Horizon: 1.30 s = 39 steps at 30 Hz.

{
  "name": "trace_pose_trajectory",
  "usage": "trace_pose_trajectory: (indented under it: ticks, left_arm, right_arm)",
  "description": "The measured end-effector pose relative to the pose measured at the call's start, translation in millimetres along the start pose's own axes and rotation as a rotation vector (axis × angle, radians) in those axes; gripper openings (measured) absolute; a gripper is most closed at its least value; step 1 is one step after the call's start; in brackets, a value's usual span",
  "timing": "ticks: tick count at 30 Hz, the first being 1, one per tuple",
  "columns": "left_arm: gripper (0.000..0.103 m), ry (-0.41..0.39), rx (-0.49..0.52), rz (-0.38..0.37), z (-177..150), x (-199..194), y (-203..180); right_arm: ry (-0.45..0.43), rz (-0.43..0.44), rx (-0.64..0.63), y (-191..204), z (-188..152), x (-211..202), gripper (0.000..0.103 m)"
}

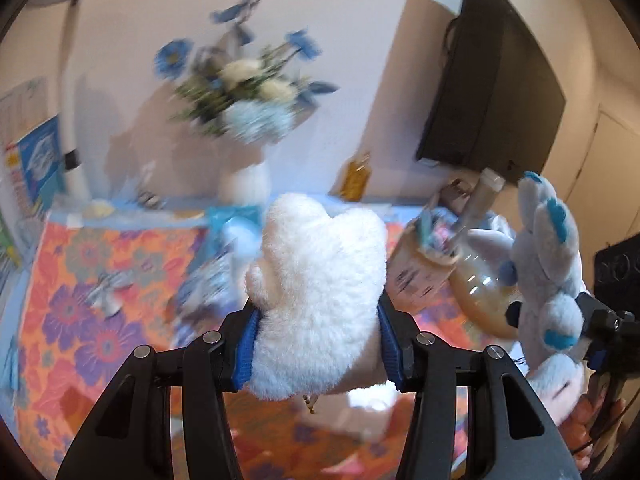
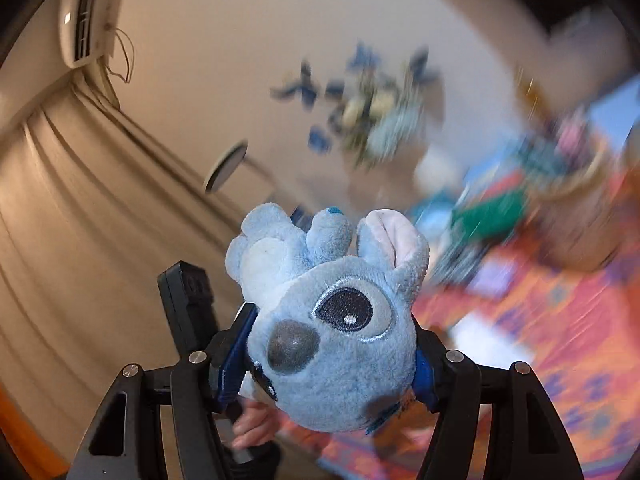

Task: Organize soft objects
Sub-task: 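Lift both plushes and carry them over the amber glass bowl, then open both grippers to drop the plushes into the glass bowl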

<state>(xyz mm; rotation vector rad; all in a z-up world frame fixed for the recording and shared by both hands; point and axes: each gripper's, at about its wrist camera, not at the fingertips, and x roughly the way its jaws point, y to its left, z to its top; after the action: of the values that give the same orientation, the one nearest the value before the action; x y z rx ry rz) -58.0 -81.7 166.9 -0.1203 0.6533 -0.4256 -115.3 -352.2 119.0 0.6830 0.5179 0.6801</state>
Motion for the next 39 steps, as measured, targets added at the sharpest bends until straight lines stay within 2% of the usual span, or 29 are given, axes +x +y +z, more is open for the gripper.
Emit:
trace_pose_trajectory:
  ticks: [3,5,7,10,11,14,17,19,21,23,26,27,28,30,33,37,39]
  left_arm:
    - [0.048,-0.040,0.042,-0.072,25.8,8.0,-39.5]
    - [0.048,-0.030,0.084,-0.097,44.5,20.3,-73.1]
    - [0.048,-0.032,0.116,-0.155,61.5,34.8,-105.9]
    - [0.048,-0.026,0.148,-0.223,78.3,55.5,-141.1]
    - [0.048,-0.018,0.164,-0.244,83.6,66.6,-156.8]
    - [0.048,0.007,0.193,-0.283,85.4,96.8,-188.7]
    - [0.049,0.083,0.199,-0.321,72.8,133.2,-206.8]
    - [0.048,0.141,0.223,-0.342,56.2,161.5,-219.3]
    - [0.048,0.190,0.268,-0.360,38.9,180.8,-229.4]
    - [0.048,0.255,0.307,-0.342,22.2,203.2,-241.4]
    - [0.055,0.322,0.308,-0.367,7.4,224.6,-249.2]
    - [0.064,0.332,0.303,-0.381,6.7,226.3,-249.8]
    - [0.077,0.338,0.290,-0.395,6.5,227.1,-251.3]
    - [0.085,0.324,0.262,-0.403,6.6,220.3,-249.9]
    - [0.085,0.305,0.258,-0.395,10.3,213.5,-245.2]
    - [0.085,0.301,0.262,-0.414,9.5,193.3,-240.2]
    - [0.085,0.275,0.270,-0.421,8.0,175.8,-235.7]
  right_arm:
    - [-0.095,-0.149,-0.051,3.9,23.0,-43.1,0.066]
    - [-0.173,-0.265,-0.072,4.9,38.3,-73.1,0.066]
    - [-0.242,-0.387,-0.094,2.6,52.6,-101.2,0.066]
    - [-0.303,-0.533,-0.083,-6.8,66.9,-129.3,0.066]
    - [-0.306,-0.580,-0.083,-11.3,69.7,-130.4,0.066]
    - [-0.306,-0.796,-0.076,-37.9,77.5,-132.5,0.066]
    - [-0.265,-0.903,-0.012,-79.3,72.1,-129.8,0.066]
    - [-0.237,-0.918,0.050,-104.7,68.8,-128.6,0.066]
    - [-0.187,-0.973,0.135,-135.6,59.6,-123.2,0.066]
    - [-0.150,-1.011,0.191,-156.4,53.5,-124.6,0.067]
    - [-0.107,-0.983,0.262,-176.8,46.8,-127.1,0.069]
    - [-0.095,-0.953,0.275,-180.5,45.7,-127.8,0.074]
    - [-0.080,-0.953,0.284,-180.8,45.9,-128.6,0.077]
    - [-0.036,-0.982,0.297,-183.6,43.4,-132.1,0.088]
    - [-0.032,-0.987,0.323,-185.1,34.8,-147.9,0.089]
    - [-0.099,-0.946,0.354,-168.4,21.8,-173.7,0.089]
    - [-0.116,-0.916,0.335,-153.5,20.3,-177.5,0.089]
